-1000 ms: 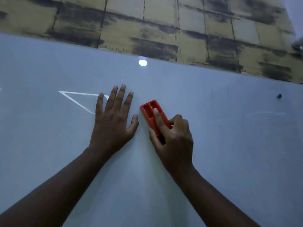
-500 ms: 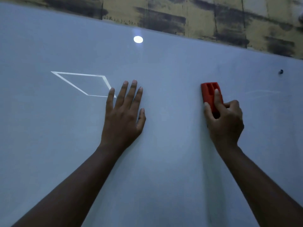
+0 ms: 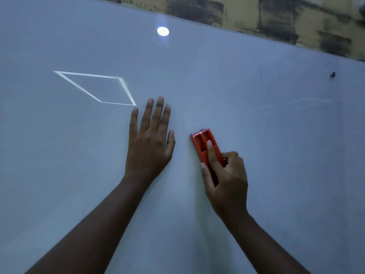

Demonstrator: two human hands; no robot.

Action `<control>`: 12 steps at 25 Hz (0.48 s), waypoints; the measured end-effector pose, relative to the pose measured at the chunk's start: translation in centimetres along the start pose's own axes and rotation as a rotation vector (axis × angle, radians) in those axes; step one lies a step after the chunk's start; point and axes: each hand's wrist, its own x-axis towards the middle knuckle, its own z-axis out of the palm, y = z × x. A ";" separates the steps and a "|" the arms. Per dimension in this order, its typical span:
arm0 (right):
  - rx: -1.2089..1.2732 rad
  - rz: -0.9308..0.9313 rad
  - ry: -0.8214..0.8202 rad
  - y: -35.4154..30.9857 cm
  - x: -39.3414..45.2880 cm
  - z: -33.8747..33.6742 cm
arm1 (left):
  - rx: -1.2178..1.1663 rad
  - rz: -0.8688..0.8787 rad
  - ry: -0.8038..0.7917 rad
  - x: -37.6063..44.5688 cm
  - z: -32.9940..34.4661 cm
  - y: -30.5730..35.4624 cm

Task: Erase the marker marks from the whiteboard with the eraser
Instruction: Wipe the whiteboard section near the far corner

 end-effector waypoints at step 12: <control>0.016 0.286 0.047 12.7 1.7 -3.8 | 0.040 -0.110 0.031 -4.8 0.1 3.7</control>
